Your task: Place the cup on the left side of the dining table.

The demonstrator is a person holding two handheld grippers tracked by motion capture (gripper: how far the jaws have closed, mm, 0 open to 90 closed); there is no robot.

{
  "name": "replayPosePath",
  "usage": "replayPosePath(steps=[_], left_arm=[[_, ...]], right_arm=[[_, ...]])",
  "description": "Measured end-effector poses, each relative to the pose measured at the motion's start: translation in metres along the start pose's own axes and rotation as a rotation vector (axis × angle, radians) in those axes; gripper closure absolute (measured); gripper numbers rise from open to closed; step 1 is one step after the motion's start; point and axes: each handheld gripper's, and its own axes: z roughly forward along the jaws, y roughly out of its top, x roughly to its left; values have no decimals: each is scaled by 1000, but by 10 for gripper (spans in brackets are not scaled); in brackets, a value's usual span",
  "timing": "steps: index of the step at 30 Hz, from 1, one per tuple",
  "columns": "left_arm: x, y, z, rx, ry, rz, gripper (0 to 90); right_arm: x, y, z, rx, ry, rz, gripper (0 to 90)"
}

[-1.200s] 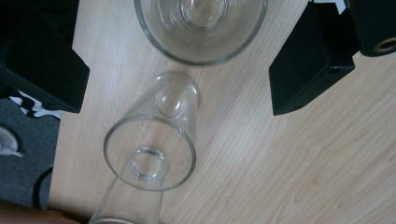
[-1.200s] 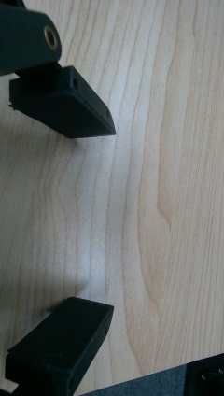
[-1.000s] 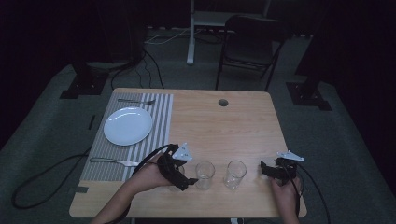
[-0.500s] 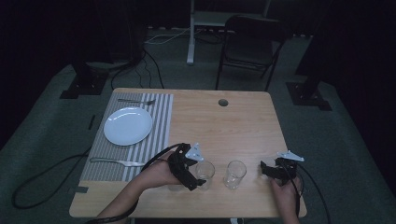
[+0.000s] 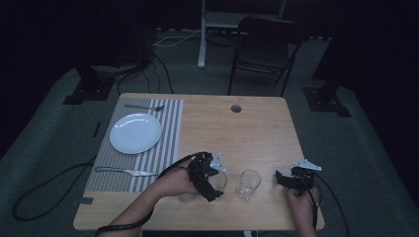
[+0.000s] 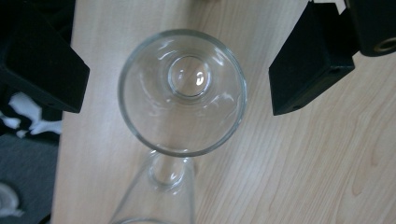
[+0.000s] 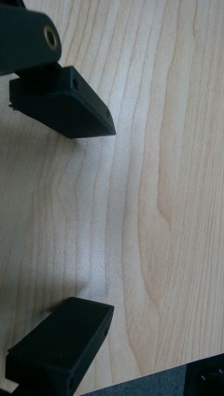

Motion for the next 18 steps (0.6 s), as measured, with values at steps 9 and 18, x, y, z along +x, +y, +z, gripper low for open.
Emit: replayPosePath(steps=[9,18], left_arm=[[1,10,9,73,-7,13,56],[-1,16,18,142,4,34,68]], right_arm=[[0,0,0,0,0,0,122],[0,0,0,0,0,1,122]])
